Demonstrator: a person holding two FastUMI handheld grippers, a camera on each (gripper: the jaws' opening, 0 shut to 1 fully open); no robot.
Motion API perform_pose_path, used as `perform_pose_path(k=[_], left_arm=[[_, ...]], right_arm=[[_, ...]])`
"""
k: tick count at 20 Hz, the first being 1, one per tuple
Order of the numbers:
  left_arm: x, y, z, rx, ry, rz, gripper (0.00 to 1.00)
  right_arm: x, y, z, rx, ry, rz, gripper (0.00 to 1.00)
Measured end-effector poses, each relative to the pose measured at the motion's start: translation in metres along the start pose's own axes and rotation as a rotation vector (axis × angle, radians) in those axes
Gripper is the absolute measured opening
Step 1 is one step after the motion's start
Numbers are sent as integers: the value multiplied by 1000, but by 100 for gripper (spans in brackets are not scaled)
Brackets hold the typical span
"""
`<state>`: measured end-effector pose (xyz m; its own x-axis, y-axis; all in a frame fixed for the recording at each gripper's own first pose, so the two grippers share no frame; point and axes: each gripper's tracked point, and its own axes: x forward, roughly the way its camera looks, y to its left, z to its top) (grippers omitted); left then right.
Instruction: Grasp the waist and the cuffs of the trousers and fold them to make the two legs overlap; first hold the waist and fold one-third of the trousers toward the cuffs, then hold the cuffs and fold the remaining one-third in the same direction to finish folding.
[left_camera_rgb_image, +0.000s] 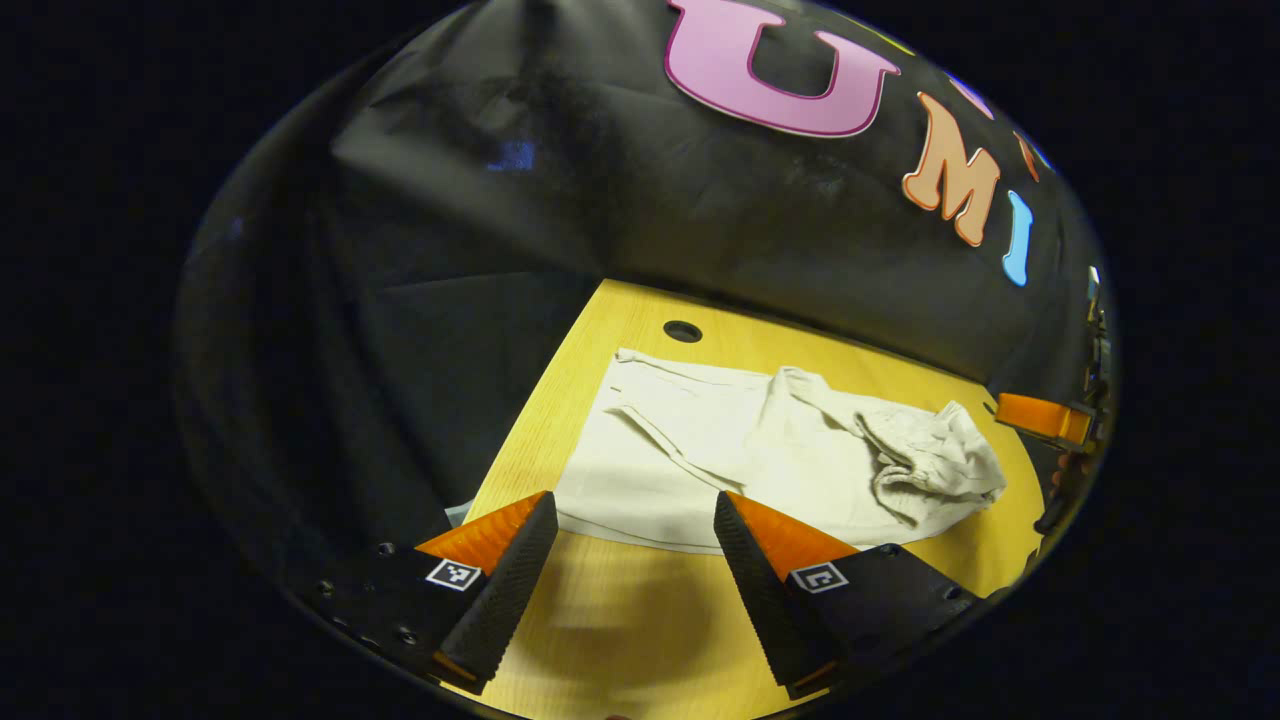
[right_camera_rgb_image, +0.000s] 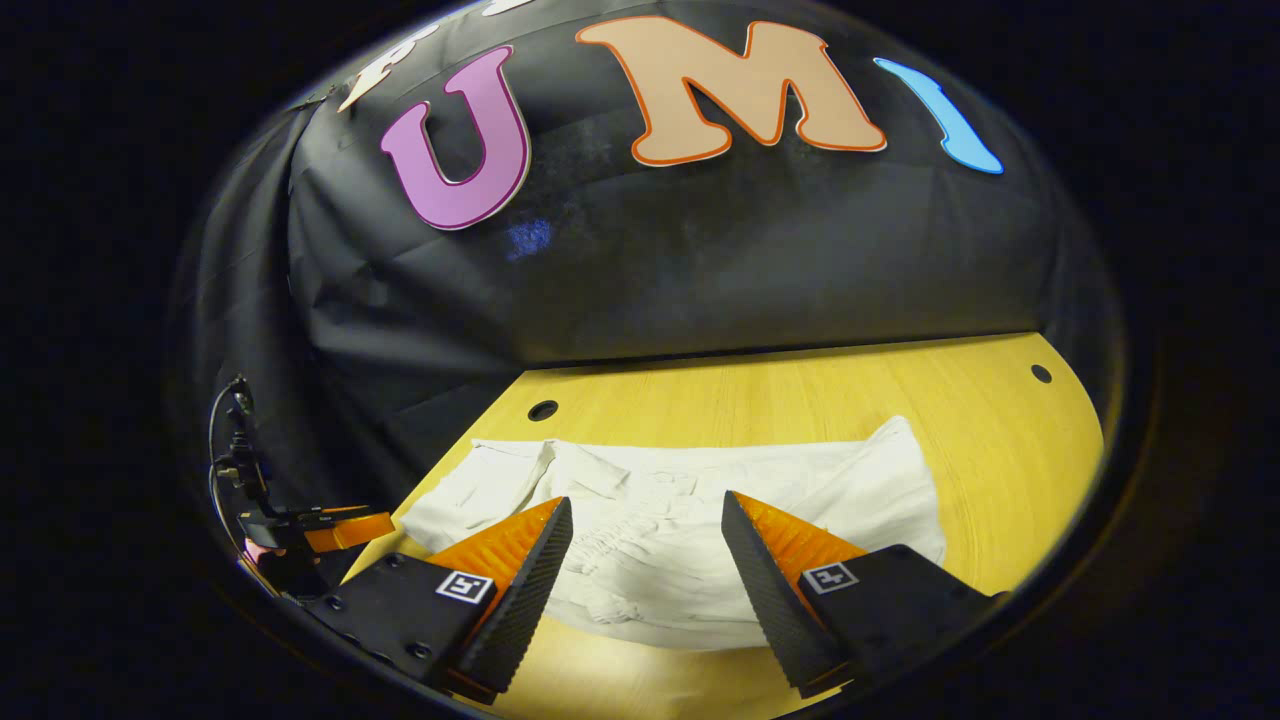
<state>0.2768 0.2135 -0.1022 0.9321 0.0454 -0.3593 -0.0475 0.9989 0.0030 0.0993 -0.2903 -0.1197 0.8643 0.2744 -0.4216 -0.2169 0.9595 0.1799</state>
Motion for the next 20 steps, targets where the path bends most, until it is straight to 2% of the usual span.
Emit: perform_pose_path(k=[6, 11, 14, 20], left_arm=[[31, 15, -12, 39, 40, 18, 96], [40, 17, -21, 46, 75, 22, 95], [41, 18, -23, 69, 88, 24, 95], [40, 23, -25, 123, 128, 91, 93]], right_arm=[[-32, -38, 0, 14, 4, -99, 96], [-52, -72, 22, 30, -42, -172, 96], [-64, -83, 41, 77, -95, -188, 96], [-80, -100, 53, 111, -142, -222, 96]])
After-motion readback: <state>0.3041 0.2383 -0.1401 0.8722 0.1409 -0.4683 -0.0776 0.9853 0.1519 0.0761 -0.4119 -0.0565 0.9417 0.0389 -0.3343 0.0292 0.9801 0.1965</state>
